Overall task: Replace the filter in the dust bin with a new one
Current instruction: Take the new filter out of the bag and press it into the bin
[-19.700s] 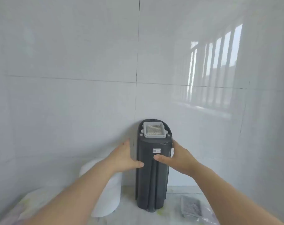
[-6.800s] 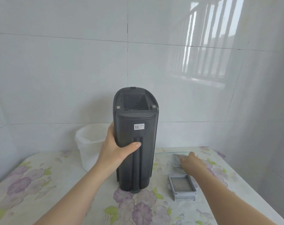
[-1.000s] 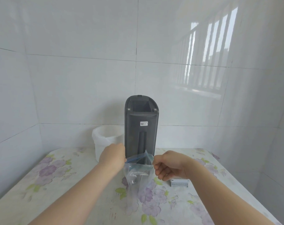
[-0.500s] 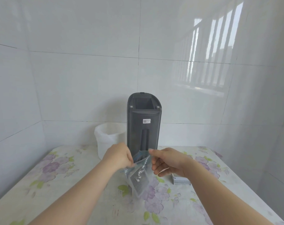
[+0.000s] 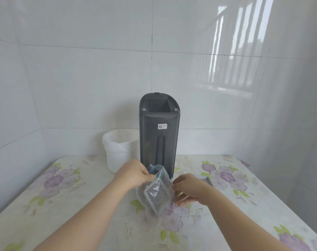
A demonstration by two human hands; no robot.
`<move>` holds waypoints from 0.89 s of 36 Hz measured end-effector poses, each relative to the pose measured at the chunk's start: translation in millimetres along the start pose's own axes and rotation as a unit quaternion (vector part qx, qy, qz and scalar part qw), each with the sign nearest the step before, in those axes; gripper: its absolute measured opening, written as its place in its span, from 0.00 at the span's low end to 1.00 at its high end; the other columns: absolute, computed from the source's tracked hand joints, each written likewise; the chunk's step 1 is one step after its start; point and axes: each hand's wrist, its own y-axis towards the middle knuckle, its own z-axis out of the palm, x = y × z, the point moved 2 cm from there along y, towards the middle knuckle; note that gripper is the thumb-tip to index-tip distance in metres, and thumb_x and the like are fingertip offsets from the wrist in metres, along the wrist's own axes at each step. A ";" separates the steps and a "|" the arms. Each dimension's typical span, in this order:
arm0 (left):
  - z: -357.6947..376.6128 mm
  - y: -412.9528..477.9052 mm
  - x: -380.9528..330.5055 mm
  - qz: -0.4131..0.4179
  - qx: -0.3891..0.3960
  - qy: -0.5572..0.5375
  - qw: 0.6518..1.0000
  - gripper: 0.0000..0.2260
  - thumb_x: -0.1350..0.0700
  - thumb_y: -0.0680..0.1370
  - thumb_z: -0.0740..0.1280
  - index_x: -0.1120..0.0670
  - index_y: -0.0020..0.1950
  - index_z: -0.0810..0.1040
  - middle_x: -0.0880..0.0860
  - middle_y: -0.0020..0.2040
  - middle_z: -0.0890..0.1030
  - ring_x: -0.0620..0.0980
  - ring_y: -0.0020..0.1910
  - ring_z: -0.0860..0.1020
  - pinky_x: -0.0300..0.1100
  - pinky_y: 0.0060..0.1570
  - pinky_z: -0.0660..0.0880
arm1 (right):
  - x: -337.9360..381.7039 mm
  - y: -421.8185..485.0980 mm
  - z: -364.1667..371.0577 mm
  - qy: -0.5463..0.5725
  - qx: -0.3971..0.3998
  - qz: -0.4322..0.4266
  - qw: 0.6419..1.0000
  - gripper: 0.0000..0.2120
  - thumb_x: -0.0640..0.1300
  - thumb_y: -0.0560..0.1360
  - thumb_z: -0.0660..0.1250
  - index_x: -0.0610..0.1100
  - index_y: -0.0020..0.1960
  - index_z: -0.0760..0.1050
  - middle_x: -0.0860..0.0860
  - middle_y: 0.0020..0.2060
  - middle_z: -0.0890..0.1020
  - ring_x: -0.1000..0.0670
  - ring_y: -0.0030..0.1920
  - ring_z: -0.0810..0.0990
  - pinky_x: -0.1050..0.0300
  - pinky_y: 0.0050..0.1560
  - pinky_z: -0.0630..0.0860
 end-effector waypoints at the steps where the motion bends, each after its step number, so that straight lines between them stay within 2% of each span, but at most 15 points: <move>1: 0.2 0.1 -0.2 0.002 -0.002 0.007 1.000 0.09 0.45 0.70 0.75 0.46 0.31 0.82 0.47 0.36 0.84 0.47 0.42 0.82 0.41 0.47 0.78 | 0.0 0.3 -0.5 -0.003 -0.001 0.000 1.000 0.11 0.36 0.79 0.63 0.37 0.61 0.74 0.41 0.46 0.80 0.47 0.34 0.83 0.55 0.38 0.84; 4: 1.3 -2.1 -2.1 -0.001 0.001 0.011 1.000 0.08 0.51 0.68 0.76 0.45 0.30 0.81 0.46 0.38 0.84 0.47 0.45 0.83 0.43 0.51 0.79 | -0.1 3.2 -1.0 -0.009 -0.007 -0.006 1.000 0.11 0.34 0.78 0.64 0.35 0.59 0.76 0.41 0.45 0.81 0.46 0.35 0.83 0.52 0.43 0.85; 8: 2.0 -3.9 -5.7 -0.009 0.006 -0.005 1.000 0.04 0.52 0.68 0.75 0.47 0.33 0.83 0.48 0.42 0.86 0.48 0.46 0.83 0.43 0.51 0.80 | -0.5 4.3 -0.8 -0.008 -0.014 -0.013 1.000 0.05 0.32 0.77 0.64 0.37 0.49 0.78 0.43 0.38 0.80 0.45 0.34 0.82 0.49 0.49 0.84; 12: 1.0 -3.7 -6.2 -0.026 0.011 -0.032 0.999 0.02 0.54 0.68 0.76 0.51 0.39 0.86 0.52 0.43 0.86 0.51 0.48 0.83 0.45 0.52 0.80 | 0.0 2.9 -2.1 -0.016 -0.017 -0.014 1.000 0.05 0.32 0.77 0.64 0.37 0.47 0.78 0.44 0.37 0.80 0.49 0.34 0.82 0.55 0.41 0.85; 16: -2.1 -3.8 -6.3 -0.042 0.014 -0.062 0.997 0.03 0.55 0.69 0.77 0.53 0.39 0.85 0.53 0.41 0.85 0.52 0.48 0.83 0.44 0.52 0.79 | 0.7 1.2 -5.5 -0.032 -0.019 -0.014 0.999 0.05 0.33 0.78 0.63 0.37 0.48 0.78 0.47 0.40 0.80 0.51 0.34 0.82 0.60 0.35 0.83; 18: -5.2 -5.1 -6.8 -0.048 0.008 -0.078 0.996 0.04 0.55 0.70 0.76 0.54 0.41 0.86 0.53 0.43 0.85 0.53 0.48 0.83 0.44 0.53 0.79 | 1.0 -1.0 -7.5 -0.038 -0.014 -0.009 0.999 0.05 0.33 0.78 0.62 0.38 0.48 0.77 0.46 0.43 0.80 0.51 0.34 0.83 0.61 0.34 0.82; 21: -9.9 -7.3 -8.3 -0.052 0.009 -0.098 0.994 0.04 0.55 0.70 0.76 0.52 0.37 0.84 0.53 0.41 0.85 0.54 0.47 0.84 0.46 0.51 0.81 | 1.6 -4.5 -11.4 -0.040 -0.011 -0.005 0.999 0.05 0.33 0.78 0.62 0.37 0.48 0.76 0.43 0.47 0.80 0.50 0.33 0.84 0.60 0.34 0.83; 23: -14.1 -8.7 -9.2 -0.058 0.008 -0.120 0.991 0.06 0.55 0.71 0.75 0.52 0.35 0.82 0.53 0.39 0.84 0.54 0.47 0.84 0.46 0.48 0.81 | 1.9 -7.2 -14.1 -0.040 -0.014 -0.004 0.999 0.06 0.33 0.78 0.61 0.38 0.46 0.76 0.44 0.46 0.80 0.50 0.33 0.84 0.59 0.35 0.83; 26: -22.2 -10.7 -9.8 -0.070 0.010 -0.164 0.984 0.04 0.57 0.72 0.75 0.55 0.39 0.83 0.55 0.40 0.85 0.53 0.45 0.84 0.46 0.47 0.82 | 1.9 -11.3 -18.4 -0.044 -0.025 0.000 0.999 0.07 0.33 0.78 0.61 0.39 0.44 0.76 0.45 0.41 0.80 0.51 0.32 0.83 0.59 0.34 0.83; 30: -34.1 -15.2 -12.3 -0.076 0.012 -0.219 0.973 0.03 0.59 0.72 0.74 0.57 0.41 0.82 0.57 0.44 0.87 0.54 0.45 0.85 0.47 0.50 0.81 | 0.5 -15.0 -24.8 -0.059 -0.039 0.009 0.997 0.07 0.32 0.77 0.61 0.39 0.44 0.76 0.45 0.37 0.80 0.51 0.30 0.82 0.58 0.34 0.83; 32: -40.0 -18.4 -15.6 -0.072 0.005 -0.238 0.968 0.03 0.60 0.73 0.74 0.57 0.41 0.81 0.57 0.42 0.86 0.54 0.43 0.84 0.47 0.51 0.79 | -1.0 -16.4 -28.0 -0.066 -0.043 0.015 0.997 0.07 0.32 0.76 0.61 0.38 0.44 0.76 0.44 0.37 0.80 0.50 0.31 0.82 0.57 0.35 0.83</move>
